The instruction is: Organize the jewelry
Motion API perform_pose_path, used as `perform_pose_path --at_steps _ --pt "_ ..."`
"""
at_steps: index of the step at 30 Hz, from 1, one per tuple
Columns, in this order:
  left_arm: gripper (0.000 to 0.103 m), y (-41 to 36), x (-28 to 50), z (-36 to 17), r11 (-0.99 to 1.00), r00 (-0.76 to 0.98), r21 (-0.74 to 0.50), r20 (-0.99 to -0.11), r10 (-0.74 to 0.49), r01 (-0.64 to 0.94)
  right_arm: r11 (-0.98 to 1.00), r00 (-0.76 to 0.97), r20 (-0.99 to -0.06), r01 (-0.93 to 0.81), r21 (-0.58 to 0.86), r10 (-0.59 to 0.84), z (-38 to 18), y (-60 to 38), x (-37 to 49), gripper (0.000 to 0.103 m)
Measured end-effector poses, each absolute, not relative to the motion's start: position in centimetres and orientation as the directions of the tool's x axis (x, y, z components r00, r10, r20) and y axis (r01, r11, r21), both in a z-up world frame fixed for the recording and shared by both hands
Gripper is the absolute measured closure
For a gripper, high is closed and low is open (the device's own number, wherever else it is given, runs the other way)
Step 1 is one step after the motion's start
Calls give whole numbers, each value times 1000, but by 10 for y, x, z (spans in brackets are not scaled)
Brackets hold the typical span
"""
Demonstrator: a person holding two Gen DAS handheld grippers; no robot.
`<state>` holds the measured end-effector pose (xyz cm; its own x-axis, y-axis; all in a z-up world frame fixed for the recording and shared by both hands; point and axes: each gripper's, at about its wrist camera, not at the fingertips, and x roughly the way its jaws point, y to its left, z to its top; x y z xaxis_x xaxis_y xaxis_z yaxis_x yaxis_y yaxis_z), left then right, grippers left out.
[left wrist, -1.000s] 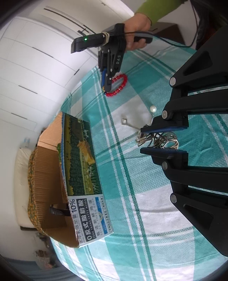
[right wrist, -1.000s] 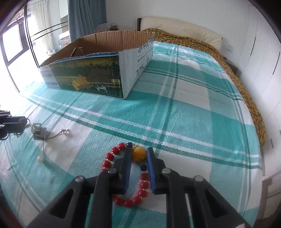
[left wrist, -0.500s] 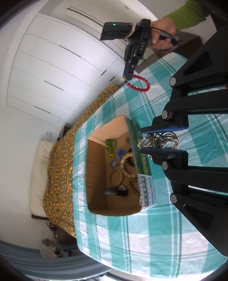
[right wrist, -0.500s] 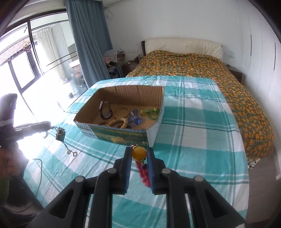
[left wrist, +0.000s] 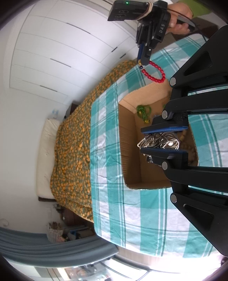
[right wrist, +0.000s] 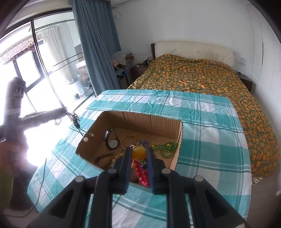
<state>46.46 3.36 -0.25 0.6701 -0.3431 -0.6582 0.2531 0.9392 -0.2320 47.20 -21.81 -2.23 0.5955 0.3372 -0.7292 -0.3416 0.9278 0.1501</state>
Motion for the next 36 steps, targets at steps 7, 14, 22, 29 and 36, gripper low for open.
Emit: perform_pose_path --at_steps 7,14,22,29,36 --pt "88 28 490 -65 954 599 -224 -743 -300 200 942 507 -812 -302 146 288 -91 -210 517 85" --pt "23 18 480 -81 976 624 -162 -751 -216 142 968 560 -794 -207 144 238 -95 -228 521 46" --pt "2 0 438 -37 999 779 12 -627 -20 35 979 674 -712 -178 101 196 -47 -225 470 21" --pt "1 1 396 -3 997 846 51 -527 73 -54 987 781 -607 -154 43 148 -4 -209 424 21" --pt "1 2 379 -1 1000 794 21 -607 28 -20 985 715 -678 -145 97 172 2 -196 418 21"
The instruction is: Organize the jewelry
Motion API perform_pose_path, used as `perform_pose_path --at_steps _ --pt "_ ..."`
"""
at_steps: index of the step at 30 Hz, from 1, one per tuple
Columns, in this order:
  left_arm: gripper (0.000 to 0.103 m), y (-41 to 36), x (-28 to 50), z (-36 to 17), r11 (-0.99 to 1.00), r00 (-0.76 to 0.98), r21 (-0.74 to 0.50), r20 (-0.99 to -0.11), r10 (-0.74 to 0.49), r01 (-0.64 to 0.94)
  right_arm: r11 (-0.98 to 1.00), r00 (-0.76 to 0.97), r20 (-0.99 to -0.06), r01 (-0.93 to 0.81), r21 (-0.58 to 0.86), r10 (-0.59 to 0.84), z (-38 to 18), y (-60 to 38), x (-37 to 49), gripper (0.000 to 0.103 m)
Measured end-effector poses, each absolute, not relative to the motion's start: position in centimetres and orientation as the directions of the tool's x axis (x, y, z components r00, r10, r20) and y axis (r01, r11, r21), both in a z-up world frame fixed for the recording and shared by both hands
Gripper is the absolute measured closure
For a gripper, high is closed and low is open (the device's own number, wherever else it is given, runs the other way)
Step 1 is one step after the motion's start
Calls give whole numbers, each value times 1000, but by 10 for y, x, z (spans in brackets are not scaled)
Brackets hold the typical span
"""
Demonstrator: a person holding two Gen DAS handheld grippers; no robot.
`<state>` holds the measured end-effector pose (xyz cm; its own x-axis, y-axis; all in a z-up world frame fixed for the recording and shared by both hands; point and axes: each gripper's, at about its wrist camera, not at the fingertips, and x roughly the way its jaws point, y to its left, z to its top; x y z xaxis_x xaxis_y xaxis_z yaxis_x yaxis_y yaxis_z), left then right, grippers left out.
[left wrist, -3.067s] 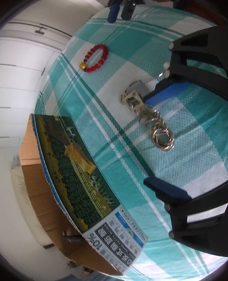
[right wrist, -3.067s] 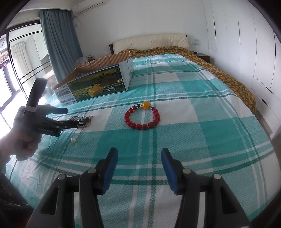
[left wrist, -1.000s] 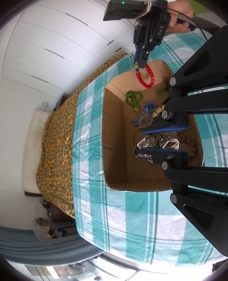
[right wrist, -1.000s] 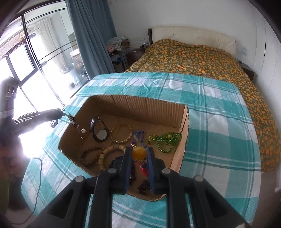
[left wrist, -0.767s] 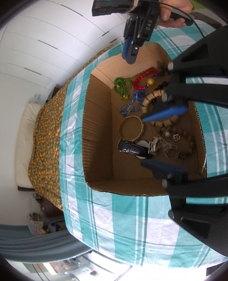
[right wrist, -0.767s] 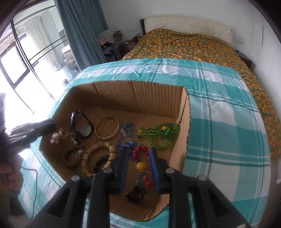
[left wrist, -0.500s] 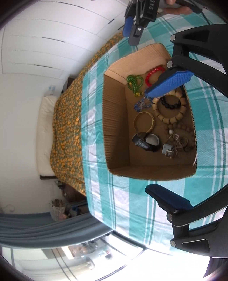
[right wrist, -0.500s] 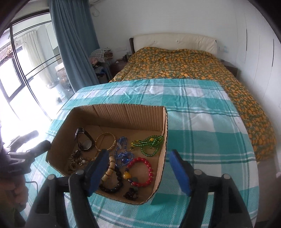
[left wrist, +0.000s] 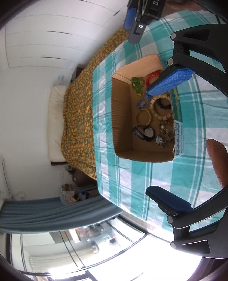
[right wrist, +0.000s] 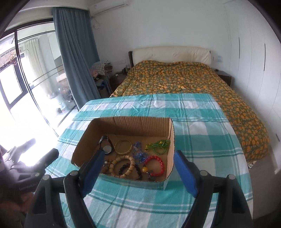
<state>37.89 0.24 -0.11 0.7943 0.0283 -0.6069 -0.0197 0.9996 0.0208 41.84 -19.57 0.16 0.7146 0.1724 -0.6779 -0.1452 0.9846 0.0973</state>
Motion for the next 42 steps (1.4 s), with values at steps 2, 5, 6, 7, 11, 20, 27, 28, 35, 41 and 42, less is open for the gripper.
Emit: perform_pose_path --at_steps 2,5,6,7,11,20,27,28,35,41,42 --pt "0 3 374 0 1000 789 5 -614 16 -17 984 725 -667 -159 82 172 3 -191 412 21" --pt "0 7 368 4 999 779 -25 -627 1 -21 983 730 -660 -170 74 176 7 -186 402 21" --pt "0 8 367 6 999 776 -32 -631 -3 -23 983 733 -657 -170 71 175 9 -185 399 21" --pt "0 8 365 7 999 774 -38 -633 -4 -26 983 734 -657 -170 68 172 10 -183 396 21" --pt "0 12 360 15 998 773 -56 -634 -4 -40 981 728 -662 -179 71 180 14 -179 386 20" --pt "0 13 355 21 998 773 -43 -634 15 -55 972 723 -659 -226 60 209 22 -167 374 20" --pt "0 14 355 22 997 771 -38 -636 24 -62 970 729 -650 -240 52 215 28 -163 369 20" --pt "0 14 355 22 997 772 -35 -635 27 -64 969 730 -649 -241 50 215 29 -163 369 20" --pt "0 15 353 24 997 774 -34 -632 30 -66 968 735 -643 -248 40 215 31 -161 366 20" --pt "0 15 350 27 998 779 -28 -626 29 -60 968 737 -642 -248 35 212 32 -161 365 20" --pt "0 14 350 27 998 779 -26 -626 30 -60 968 736 -642 -248 37 214 31 -161 365 20"
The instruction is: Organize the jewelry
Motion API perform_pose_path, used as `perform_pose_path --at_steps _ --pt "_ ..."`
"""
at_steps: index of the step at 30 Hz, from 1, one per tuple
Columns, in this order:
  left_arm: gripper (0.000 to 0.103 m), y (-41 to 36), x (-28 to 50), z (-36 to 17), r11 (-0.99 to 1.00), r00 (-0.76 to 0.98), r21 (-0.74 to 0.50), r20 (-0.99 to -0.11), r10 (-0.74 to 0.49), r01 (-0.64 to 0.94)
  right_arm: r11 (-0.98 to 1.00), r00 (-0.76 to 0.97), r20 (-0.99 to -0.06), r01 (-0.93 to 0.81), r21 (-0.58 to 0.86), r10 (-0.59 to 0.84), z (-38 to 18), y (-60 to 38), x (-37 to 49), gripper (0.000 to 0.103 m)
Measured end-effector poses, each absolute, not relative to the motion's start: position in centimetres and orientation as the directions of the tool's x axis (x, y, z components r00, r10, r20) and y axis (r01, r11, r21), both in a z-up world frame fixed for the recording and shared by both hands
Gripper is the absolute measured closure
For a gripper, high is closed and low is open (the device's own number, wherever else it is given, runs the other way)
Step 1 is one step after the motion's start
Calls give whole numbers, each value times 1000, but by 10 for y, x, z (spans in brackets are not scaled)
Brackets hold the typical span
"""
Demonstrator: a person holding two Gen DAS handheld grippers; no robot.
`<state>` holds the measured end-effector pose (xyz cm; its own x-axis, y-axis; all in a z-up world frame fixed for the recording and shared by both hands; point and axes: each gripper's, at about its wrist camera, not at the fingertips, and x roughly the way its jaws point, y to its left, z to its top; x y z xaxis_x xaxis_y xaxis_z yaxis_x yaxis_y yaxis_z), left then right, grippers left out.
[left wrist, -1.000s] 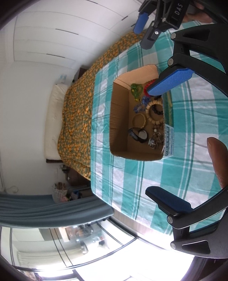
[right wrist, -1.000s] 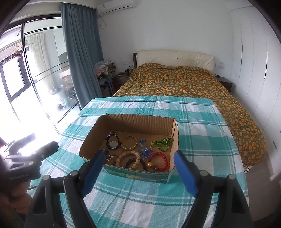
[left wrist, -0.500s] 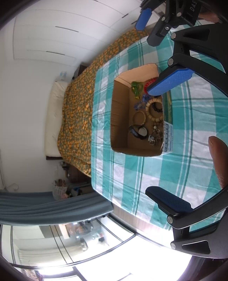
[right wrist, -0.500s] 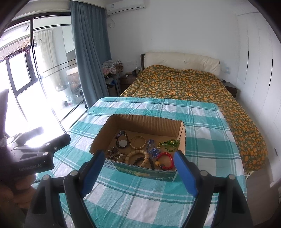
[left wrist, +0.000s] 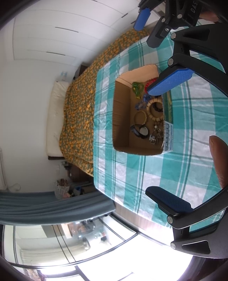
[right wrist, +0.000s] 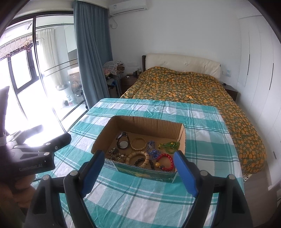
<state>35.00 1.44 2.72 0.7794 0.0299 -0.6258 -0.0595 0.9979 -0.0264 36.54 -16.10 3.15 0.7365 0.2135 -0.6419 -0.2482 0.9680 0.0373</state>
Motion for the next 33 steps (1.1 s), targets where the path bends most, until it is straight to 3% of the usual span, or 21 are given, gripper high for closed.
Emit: perform_pose_path --at_steps 33 --pt "0 5 345 34 998 795 36 -603 68 -58 971 757 -626 -241 1 188 35 -164 362 20"
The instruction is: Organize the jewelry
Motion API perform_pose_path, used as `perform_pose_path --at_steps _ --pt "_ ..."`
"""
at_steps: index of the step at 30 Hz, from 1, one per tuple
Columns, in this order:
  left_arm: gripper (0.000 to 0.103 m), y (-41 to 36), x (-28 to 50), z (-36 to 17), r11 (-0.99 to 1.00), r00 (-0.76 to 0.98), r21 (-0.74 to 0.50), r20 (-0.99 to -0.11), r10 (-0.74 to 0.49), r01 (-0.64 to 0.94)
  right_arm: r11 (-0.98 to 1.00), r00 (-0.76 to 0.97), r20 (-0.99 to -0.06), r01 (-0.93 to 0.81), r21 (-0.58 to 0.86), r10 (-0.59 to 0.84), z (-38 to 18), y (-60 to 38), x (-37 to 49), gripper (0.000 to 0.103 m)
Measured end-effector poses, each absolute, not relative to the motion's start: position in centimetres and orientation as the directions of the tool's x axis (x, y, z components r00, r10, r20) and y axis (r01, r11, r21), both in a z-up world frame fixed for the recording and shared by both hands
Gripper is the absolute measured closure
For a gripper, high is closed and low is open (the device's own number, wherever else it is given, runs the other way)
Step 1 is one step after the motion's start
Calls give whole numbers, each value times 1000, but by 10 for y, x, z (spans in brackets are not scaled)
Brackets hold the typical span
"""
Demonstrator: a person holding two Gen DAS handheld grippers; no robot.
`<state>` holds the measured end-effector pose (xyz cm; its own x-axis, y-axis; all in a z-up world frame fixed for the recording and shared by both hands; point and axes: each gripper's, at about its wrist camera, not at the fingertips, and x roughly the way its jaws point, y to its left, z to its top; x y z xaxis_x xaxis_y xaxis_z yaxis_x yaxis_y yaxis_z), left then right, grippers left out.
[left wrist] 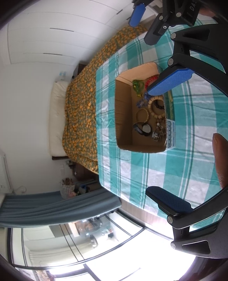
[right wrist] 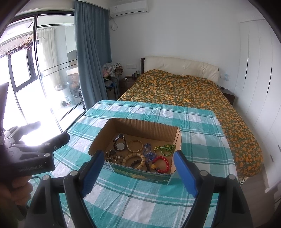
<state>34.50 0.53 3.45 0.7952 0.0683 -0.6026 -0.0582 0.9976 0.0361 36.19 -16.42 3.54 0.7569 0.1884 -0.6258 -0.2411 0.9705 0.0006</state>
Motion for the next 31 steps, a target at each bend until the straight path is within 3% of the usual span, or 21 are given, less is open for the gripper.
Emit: perform_pose_path --at_steps 31 --pt "1 4 348 27 999 780 22 -624 38 -31 974 756 -633 -225 -12 166 31 -169 361 20"
